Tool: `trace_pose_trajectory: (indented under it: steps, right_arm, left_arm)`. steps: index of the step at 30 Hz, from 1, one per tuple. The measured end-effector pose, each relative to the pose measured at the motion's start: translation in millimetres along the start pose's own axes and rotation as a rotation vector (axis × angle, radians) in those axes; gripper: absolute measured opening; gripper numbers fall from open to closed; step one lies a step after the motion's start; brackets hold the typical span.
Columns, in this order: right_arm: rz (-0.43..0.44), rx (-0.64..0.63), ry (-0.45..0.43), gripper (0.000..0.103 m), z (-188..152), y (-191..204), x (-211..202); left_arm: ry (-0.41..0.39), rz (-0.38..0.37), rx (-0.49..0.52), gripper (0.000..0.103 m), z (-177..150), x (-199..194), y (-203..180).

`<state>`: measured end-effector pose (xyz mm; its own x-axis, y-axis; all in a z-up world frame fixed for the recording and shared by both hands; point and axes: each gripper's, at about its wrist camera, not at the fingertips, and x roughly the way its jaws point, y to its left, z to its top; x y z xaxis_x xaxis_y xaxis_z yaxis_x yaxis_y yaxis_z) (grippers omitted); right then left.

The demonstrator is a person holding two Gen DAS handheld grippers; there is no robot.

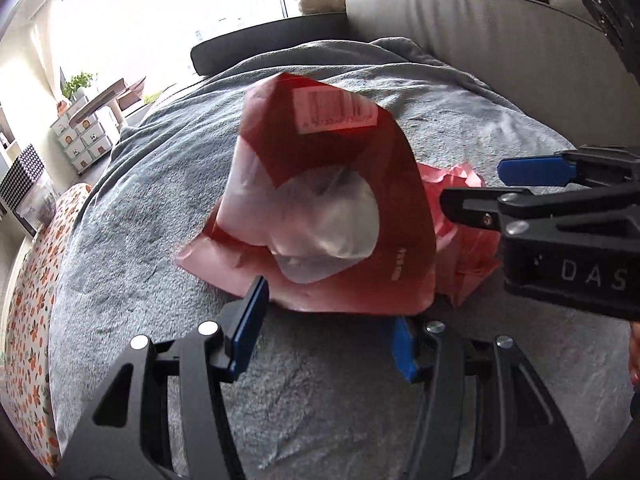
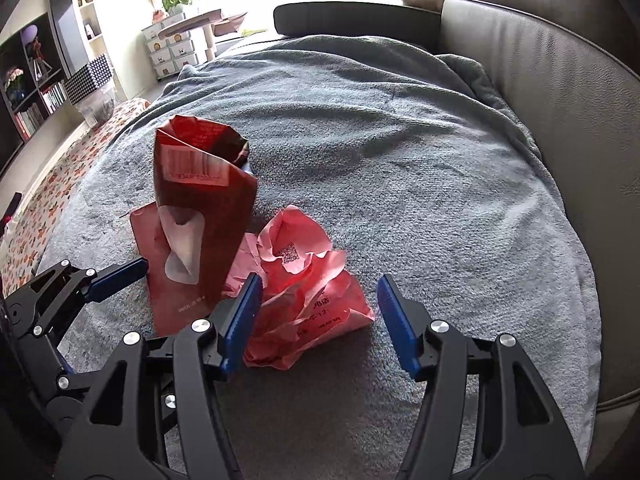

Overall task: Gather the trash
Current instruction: 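Grasp the large red bag with left tool while right tool grasps the pink bag, then carry both red bags to the grey bin and open both tools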

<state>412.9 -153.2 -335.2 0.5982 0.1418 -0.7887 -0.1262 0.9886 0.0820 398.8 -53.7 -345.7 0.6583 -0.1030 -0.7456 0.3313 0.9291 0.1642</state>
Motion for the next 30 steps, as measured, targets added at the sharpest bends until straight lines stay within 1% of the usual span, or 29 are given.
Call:
trace_pose_trajectory:
  steps: [2,4,5,6,7,9,10,11,13,16,23,30]
  right_arm:
    - [-0.003,0.001,0.0,0.063,-0.1,-0.2,1.3]
    - [0.0,0.004,0.005,0.063,-0.4,-0.7,3.5]
    - [0.002,0.006,0.007,0.063,-0.6,-0.2,4.0]
    - [0.005,0.006,0.012,0.062,-0.9,0.1,4.8]
    - [0.009,0.007,0.012,0.052,-1.1,0.8,4.7]
    - [0.024,-0.003,0.02,0.035,-1.6,4.4,4.6]
    - [0.016,-0.023,0.018,0.013,-1.8,8.6,3.6]
    - [0.015,-0.042,0.02,0.013,-1.8,13.1,2.8]
    - [0.003,-0.072,0.01,0.007,-2.3,21.9,-1.2]
    - [0.01,-0.08,-0.003,0.005,-3.5,29.8,-9.8]
    - [0.031,-0.059,-0.033,0.005,-11.6,41.1,-39.9]
    - [0.043,-0.061,-0.05,0.005,-24.6,58.2,-73.8]
  left_arm:
    - [-0.013,0.007,0.02,0.056,3.9,2.9,-3.5]
    - [-0.016,0.005,0.037,0.052,6.9,5.6,-6.2]
    - [-0.012,-0.009,0.039,0.038,7.3,7.0,-6.9]
    - [-0.007,-0.012,0.043,0.026,6.7,7.1,-7.0]
    - [-0.008,-0.009,0.052,0.024,5.9,6.8,-8.1]
    - [-0.019,0.01,0.07,0.015,3.3,4.0,-8.6]
    - [-0.023,0.011,0.067,0.014,2.4,1.8,-7.3]
    - [-0.026,0.007,0.057,0.013,1.4,-1.3,-4.3]
    - [-0.032,0.001,0.04,0.012,-1.1,-9.0,1.9]
    - [-0.046,-0.003,0.012,0.01,-5.5,-24.8,10.6]
    - [-0.081,-0.025,-0.057,0.004,-14.0,-71.5,35.0]
    - [-0.078,-0.046,-0.137,0.001,-32.8,-111.0,60.8]
